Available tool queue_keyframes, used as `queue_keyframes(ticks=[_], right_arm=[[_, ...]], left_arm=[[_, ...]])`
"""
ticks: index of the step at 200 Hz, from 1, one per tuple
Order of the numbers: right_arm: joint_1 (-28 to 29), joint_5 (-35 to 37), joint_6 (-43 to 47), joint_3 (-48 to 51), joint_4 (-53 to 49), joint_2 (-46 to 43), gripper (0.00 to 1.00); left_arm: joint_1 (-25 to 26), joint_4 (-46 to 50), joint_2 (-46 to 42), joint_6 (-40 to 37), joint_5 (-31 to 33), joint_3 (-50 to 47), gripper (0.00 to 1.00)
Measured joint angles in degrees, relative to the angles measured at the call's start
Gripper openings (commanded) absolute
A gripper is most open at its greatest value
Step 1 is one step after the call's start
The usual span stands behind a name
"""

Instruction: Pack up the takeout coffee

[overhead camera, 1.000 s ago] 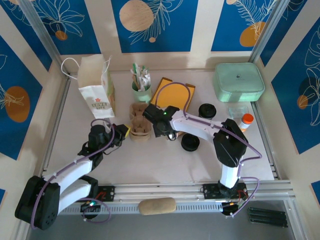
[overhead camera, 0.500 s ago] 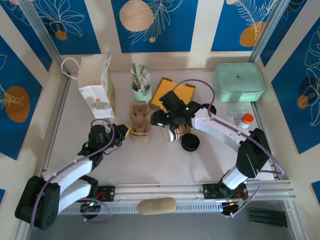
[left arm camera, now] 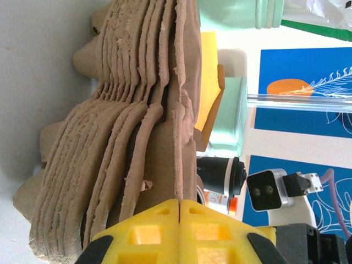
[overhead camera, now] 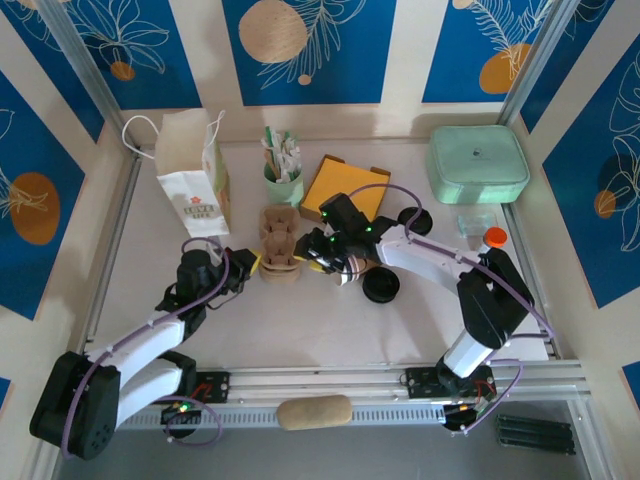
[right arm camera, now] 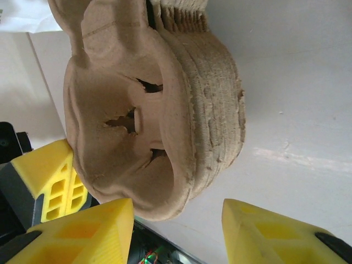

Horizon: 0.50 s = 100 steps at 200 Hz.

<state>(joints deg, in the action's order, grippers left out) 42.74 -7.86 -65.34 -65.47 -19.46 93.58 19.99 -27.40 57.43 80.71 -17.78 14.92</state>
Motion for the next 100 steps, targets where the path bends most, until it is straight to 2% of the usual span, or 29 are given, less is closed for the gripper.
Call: queue_keyframes(ticks=[63,100], right_arm=[[0.0,-2.3,-2.4,0.0,4.5,3.8,0.37],[0.0,-3.2,-3.1,0.0,5.7,6.3,0.11]], left_arm=[[0.0,0.0,0.0,0.0,0.0,0.0,0.0],[0.0,0.0,0.0,0.0,0.0,0.0,0.0]])
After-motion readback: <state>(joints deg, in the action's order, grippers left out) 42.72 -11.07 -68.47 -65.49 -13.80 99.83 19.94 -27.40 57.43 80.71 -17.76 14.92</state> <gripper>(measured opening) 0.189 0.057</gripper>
